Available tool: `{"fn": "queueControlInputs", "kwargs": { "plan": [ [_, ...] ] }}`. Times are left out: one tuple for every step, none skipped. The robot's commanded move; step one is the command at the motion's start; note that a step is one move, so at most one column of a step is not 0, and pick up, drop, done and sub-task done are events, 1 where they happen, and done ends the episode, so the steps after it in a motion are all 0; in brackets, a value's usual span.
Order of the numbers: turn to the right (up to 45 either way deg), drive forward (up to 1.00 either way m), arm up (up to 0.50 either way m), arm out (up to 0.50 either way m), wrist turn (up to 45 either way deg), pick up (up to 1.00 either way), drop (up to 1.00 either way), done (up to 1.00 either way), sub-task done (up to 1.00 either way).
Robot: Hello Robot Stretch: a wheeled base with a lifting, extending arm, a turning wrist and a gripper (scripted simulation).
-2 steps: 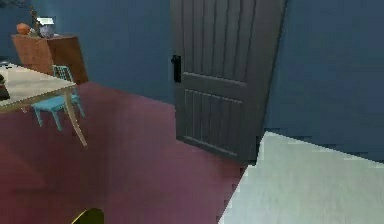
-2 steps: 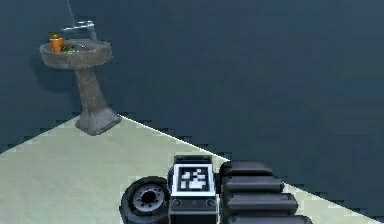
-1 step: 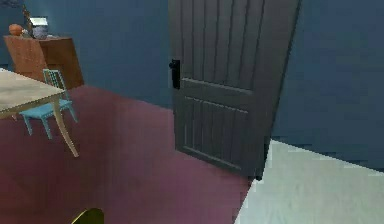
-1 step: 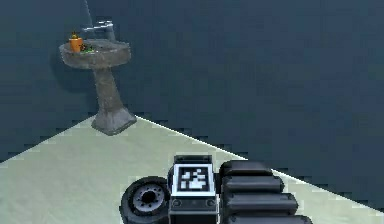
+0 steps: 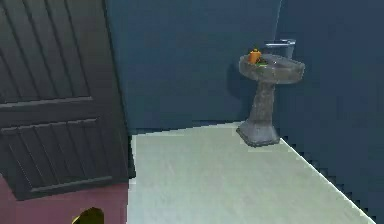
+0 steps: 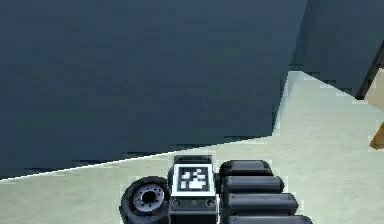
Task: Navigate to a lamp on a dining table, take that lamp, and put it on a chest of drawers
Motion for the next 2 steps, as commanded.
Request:
{"fn": "queueControlInputs", "kwargs": {
  "plan": [
    [30.0, 0.00, 0.00, 0.00, 0.0, 0.00, 0.00, 0.00, 0.00],
    [0.0, 0.10, 0.00, 0.00, 0.0, 0.00, 0.00, 0.00, 0.00]
  ]
}}
